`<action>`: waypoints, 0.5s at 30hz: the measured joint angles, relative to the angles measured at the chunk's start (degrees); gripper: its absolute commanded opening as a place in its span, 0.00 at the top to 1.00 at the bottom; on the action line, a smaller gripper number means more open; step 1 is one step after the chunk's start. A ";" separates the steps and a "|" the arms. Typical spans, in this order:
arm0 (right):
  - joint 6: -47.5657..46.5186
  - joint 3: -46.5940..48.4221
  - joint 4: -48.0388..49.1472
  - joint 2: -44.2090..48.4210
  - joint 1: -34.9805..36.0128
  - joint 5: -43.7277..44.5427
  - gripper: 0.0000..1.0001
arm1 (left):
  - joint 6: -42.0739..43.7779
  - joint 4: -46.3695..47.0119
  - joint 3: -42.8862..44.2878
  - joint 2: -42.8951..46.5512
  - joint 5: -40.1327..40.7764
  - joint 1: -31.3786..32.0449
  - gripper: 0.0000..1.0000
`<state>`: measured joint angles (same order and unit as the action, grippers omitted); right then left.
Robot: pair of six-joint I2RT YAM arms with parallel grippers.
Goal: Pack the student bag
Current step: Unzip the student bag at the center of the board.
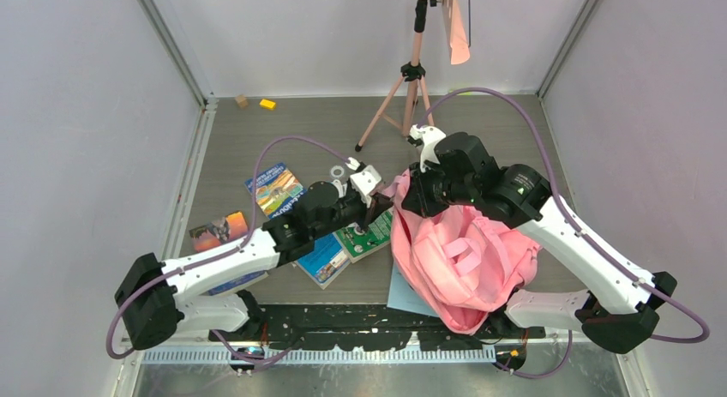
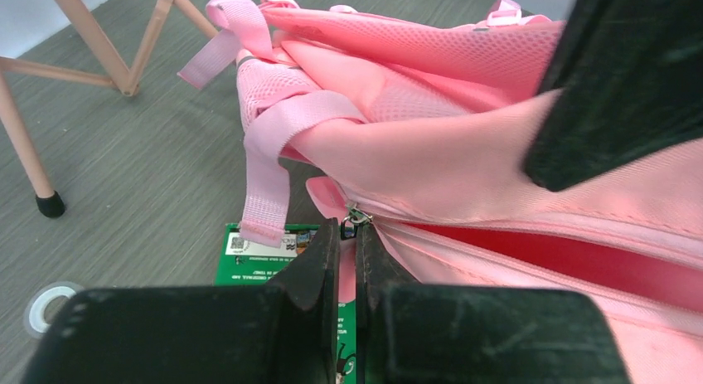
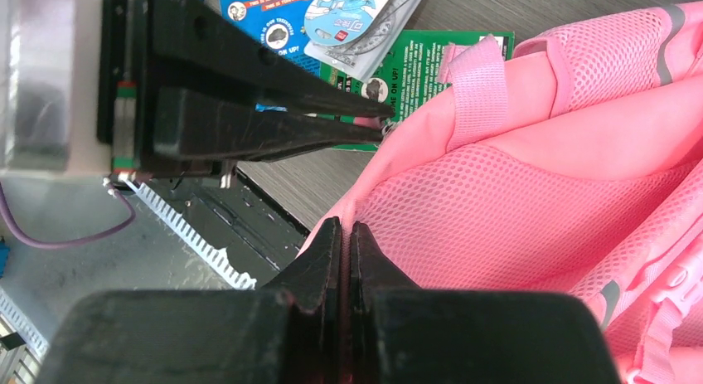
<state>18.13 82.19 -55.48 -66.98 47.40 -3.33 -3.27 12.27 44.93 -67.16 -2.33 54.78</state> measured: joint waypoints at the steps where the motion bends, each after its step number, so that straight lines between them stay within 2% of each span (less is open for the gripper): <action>1: -0.02 0.17 -0.02 0.00 0.00 -0.04 1.00 | -0.81 0.85 -0.02 -0.59 -0.74 -0.94 1.00; 15: 0.02 0.92 -0.79 0.00 0.00 -3.87 1.00 | -4.35 9.07 0.61 -12.11 -8.04 -9.68 1.00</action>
<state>18.15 83.11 -56.27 -66.98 47.40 -7.20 -7.62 21.34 45.54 -79.26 -10.37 45.10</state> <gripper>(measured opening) 0.075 0.049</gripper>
